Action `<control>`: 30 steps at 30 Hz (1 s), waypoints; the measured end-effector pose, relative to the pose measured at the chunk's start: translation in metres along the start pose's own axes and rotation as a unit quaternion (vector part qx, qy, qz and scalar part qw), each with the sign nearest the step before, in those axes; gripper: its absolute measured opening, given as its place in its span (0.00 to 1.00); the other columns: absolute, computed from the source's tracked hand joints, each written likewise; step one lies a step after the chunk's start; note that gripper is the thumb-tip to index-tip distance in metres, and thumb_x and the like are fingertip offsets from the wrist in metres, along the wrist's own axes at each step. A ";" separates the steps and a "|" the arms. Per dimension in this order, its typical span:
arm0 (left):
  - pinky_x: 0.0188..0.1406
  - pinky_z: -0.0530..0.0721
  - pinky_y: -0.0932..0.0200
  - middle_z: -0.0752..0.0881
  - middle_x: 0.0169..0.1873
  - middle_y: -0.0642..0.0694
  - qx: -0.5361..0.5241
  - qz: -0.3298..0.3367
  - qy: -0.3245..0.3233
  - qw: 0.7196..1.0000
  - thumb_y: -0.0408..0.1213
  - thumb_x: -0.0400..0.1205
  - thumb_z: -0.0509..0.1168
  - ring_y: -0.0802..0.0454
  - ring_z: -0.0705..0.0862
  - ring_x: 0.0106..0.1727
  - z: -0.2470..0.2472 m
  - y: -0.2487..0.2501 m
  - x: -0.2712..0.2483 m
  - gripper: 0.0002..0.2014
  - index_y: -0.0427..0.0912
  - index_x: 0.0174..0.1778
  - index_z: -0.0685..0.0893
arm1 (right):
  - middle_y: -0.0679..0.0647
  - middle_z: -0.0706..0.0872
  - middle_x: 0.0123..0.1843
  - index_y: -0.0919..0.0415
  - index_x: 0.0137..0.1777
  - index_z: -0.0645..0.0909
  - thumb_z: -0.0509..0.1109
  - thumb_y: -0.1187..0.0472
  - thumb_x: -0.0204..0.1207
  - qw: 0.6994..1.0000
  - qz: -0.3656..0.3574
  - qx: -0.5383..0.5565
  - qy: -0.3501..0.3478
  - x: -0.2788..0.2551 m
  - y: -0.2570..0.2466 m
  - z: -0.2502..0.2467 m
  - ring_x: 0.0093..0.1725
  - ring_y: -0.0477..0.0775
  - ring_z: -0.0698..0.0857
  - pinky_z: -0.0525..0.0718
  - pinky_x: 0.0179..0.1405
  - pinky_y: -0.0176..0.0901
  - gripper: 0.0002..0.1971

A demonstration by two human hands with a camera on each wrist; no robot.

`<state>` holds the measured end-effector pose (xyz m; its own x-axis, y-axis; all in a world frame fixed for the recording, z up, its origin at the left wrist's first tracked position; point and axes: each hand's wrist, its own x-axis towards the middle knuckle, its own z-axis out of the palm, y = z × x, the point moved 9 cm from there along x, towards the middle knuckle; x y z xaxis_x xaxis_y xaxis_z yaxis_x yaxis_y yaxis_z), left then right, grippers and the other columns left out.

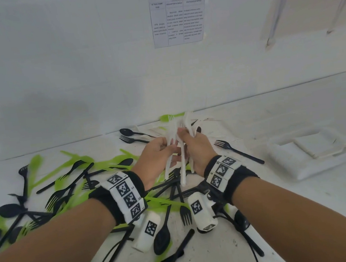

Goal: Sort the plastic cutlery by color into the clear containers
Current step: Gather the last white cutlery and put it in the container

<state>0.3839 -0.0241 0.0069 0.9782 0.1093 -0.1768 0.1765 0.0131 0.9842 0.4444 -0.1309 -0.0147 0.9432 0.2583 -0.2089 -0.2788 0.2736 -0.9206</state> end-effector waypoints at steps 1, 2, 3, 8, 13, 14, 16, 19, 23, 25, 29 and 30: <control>0.63 0.88 0.42 0.93 0.52 0.39 0.000 -0.003 -0.006 1.000 0.33 0.90 0.64 0.40 0.93 0.54 0.000 -0.001 0.000 0.10 0.32 0.65 0.82 | 0.65 0.90 0.46 0.64 0.55 0.86 0.69 0.56 0.87 1.000 0.000 -0.004 -0.001 0.000 0.001 0.000 0.40 0.62 0.90 0.91 0.39 0.58 0.11; 0.62 0.88 0.44 0.93 0.53 0.40 0.004 -0.006 -0.014 1.000 0.33 0.90 0.63 0.40 0.93 0.55 0.000 -0.002 0.000 0.10 0.33 0.65 0.83 | 0.65 0.90 0.46 0.63 0.55 0.86 0.69 0.55 0.87 1.000 -0.004 -0.009 0.005 0.001 0.000 -0.002 0.41 0.64 0.89 0.91 0.43 0.62 0.11; 0.60 0.89 0.46 0.93 0.54 0.41 0.011 -0.009 -0.018 1.000 0.34 0.90 0.63 0.42 0.93 0.55 -0.003 -0.003 -0.001 0.10 0.34 0.65 0.83 | 0.64 0.88 0.45 0.63 0.54 0.86 0.69 0.55 0.87 1.000 -0.009 -0.005 0.023 0.003 -0.002 -0.007 0.42 0.66 0.88 0.89 0.46 0.66 0.11; 0.58 0.89 0.46 0.93 0.51 0.42 0.046 -0.018 0.032 0.998 0.38 0.90 0.64 0.46 0.92 0.45 -0.020 -0.007 -0.001 0.09 0.38 0.63 0.82 | 0.61 0.80 0.41 0.62 0.51 0.84 0.69 0.52 0.87 0.994 -0.023 0.027 0.107 0.006 -0.011 -0.032 0.35 0.59 0.79 0.79 0.34 0.51 0.13; 0.59 0.85 0.47 0.92 0.53 0.37 -0.004 -0.053 -0.040 0.998 0.39 0.92 0.59 0.46 0.90 0.46 0.000 -0.011 0.003 0.13 0.42 0.67 0.84 | 0.61 0.88 0.39 0.65 0.57 0.85 0.70 0.53 0.86 1.000 0.003 0.022 0.012 -0.002 -0.007 -0.002 0.40 0.64 0.89 0.91 0.43 0.65 0.14; 0.58 0.84 0.49 0.91 0.52 0.37 -0.012 -0.053 -0.037 0.998 0.40 0.92 0.60 0.47 0.88 0.45 -0.001 -0.011 0.003 0.13 0.41 0.67 0.85 | 0.60 0.89 0.38 0.64 0.56 0.85 0.70 0.54 0.86 1.000 0.004 0.025 0.004 -0.002 -0.007 0.000 0.40 0.62 0.90 0.91 0.42 0.63 0.12; 0.51 0.81 0.54 0.86 0.47 0.43 -0.020 -0.051 -0.013 0.998 0.39 0.91 0.63 0.51 0.81 0.42 -0.007 -0.011 0.005 0.13 0.41 0.66 0.88 | 0.60 0.89 0.40 0.62 0.52 0.87 0.70 0.54 0.87 1.000 -0.010 0.006 -0.005 -0.003 -0.010 0.000 0.40 0.60 0.89 0.89 0.43 0.56 0.11; 0.40 0.72 0.58 0.76 0.40 0.50 -0.050 -0.068 -0.017 0.996 0.41 0.86 0.70 0.54 0.72 0.38 -0.010 -0.014 0.008 0.15 0.38 0.65 0.90 | 0.57 0.91 0.38 0.63 0.53 0.87 0.68 0.55 0.88 1.000 -0.020 -0.018 -0.013 -0.004 -0.011 -0.002 0.36 0.55 0.89 0.87 0.37 0.49 0.12; 0.32 0.65 0.60 0.73 0.35 0.50 -0.137 -0.137 -0.085 0.977 0.39 0.84 0.70 0.55 0.69 0.31 0.004 -0.017 0.004 0.08 0.40 0.55 0.89 | 0.62 0.90 0.44 0.69 0.58 0.86 0.68 0.53 0.88 0.999 -0.021 -0.030 -0.029 -0.006 -0.005 0.002 0.39 0.58 0.88 0.86 0.40 0.50 0.16; 0.31 0.66 0.62 0.73 0.34 0.49 -0.157 -0.162 -0.109 0.968 0.37 0.86 0.66 0.55 0.68 0.30 0.010 -0.016 -0.001 0.04 0.42 0.50 0.86 | 0.61 0.89 0.42 0.70 0.60 0.85 0.70 0.53 0.87 0.999 -0.019 -0.026 -0.036 -0.007 -0.003 0.005 0.36 0.56 0.87 0.85 0.35 0.47 0.17; 0.29 0.68 0.64 0.74 0.35 0.49 -0.186 -0.185 -0.148 0.953 0.37 0.87 0.64 0.56 0.68 0.30 0.011 -0.014 -0.007 0.04 0.42 0.51 0.85 | 0.58 0.88 0.38 0.64 0.57 0.87 0.71 0.54 0.86 0.998 -0.014 -0.014 -0.064 -0.011 -0.007 0.009 0.32 0.54 0.86 0.84 0.29 0.43 0.12; 0.29 0.69 0.64 0.74 0.35 0.49 -0.184 -0.187 -0.152 0.953 0.37 0.87 0.64 0.56 0.68 0.30 0.010 -0.015 -0.007 0.04 0.42 0.53 0.83 | 0.59 0.88 0.38 0.63 0.56 0.88 0.71 0.54 0.86 0.997 -0.013 -0.018 -0.069 -0.012 -0.007 0.010 0.33 0.55 0.86 0.83 0.30 0.44 0.12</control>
<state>0.3754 -0.0355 -0.0064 0.8508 -0.2632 -0.4549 0.5235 0.3478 0.7778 0.4335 -0.1267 -0.0025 0.9157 0.3771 -0.1390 -0.2452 0.2500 -0.9367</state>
